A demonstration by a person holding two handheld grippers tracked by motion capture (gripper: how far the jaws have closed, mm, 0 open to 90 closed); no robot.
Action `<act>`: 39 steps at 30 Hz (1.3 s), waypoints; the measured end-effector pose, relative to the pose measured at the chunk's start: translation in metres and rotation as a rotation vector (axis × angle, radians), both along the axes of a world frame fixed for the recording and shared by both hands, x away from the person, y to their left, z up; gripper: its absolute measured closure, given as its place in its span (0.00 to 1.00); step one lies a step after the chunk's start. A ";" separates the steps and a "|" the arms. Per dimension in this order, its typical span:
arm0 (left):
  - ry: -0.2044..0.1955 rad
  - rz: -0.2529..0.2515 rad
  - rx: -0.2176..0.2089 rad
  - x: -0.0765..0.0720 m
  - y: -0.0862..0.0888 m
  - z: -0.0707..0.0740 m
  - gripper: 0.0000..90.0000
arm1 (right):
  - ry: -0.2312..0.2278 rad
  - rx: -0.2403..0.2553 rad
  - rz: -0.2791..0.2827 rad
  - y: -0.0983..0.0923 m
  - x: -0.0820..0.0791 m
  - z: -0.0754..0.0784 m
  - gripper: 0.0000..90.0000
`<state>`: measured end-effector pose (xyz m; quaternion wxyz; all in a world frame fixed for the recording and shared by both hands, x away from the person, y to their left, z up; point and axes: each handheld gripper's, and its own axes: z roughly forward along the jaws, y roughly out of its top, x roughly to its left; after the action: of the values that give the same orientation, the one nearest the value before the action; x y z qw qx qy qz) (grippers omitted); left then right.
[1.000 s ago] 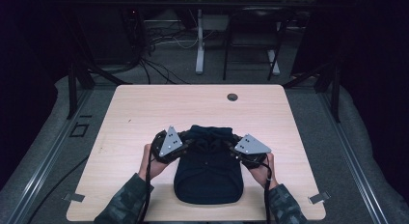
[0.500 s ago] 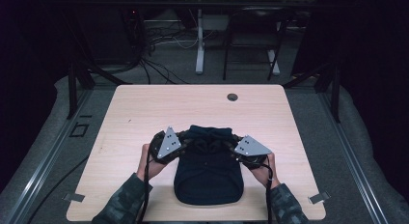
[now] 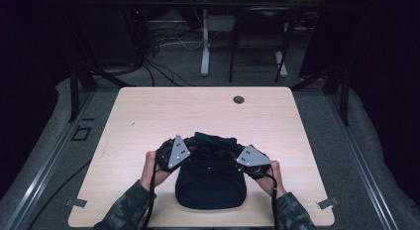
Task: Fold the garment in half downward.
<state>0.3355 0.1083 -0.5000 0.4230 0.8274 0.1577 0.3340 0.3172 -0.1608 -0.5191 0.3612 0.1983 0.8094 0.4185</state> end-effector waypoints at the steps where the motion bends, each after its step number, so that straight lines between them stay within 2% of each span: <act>1: 0.026 0.005 0.005 0.002 -0.001 -0.002 0.75 | 0.020 0.004 0.005 0.000 0.000 -0.002 0.75; 2: 0.039 0.005 -0.003 0.004 -0.001 -0.004 0.74 | 0.039 0.005 0.001 -0.001 0.001 -0.003 0.75; 7: 0.118 0.010 -0.039 0.009 0.002 -0.009 0.69 | 0.050 0.026 -0.003 -0.002 0.001 -0.005 0.77; 11: 0.236 0.017 -0.057 0.015 0.005 -0.016 0.50 | 0.040 0.003 0.021 -0.001 0.000 -0.010 0.77; 14: 0.277 0.024 -0.057 0.017 0.008 -0.022 0.44 | 0.046 -0.002 0.041 -0.002 -0.001 -0.012 0.77; 15: 0.276 0.012 -0.060 0.016 0.011 -0.023 0.48 | 0.048 -0.002 0.043 -0.003 -0.001 -0.012 0.77; 16: 0.269 0.003 -0.057 0.015 0.012 -0.023 0.55 | 0.071 0.000 0.053 -0.004 0.000 -0.012 0.76; 19: 0.258 -0.016 -0.049 0.009 0.014 -0.023 0.64 | 0.094 0.006 0.059 -0.005 -0.001 -0.011 0.75; 25: 0.251 -0.036 -0.034 0.000 0.019 -0.026 0.66 | 0.135 -0.002 0.091 -0.005 -0.006 -0.010 0.71; 29: 0.249 -0.054 -0.011 -0.005 0.020 -0.028 0.69 | 0.150 -0.012 0.090 -0.006 -0.010 -0.011 0.69; 39: 0.257 -0.081 0.013 -0.018 0.021 -0.039 0.71 | 0.238 -0.022 0.078 -0.008 -0.018 -0.015 0.64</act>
<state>0.3177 0.1289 -0.5386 0.4068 0.8719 0.1750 0.2091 0.2991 -0.1687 -0.5344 0.2483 0.2108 0.8582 0.3967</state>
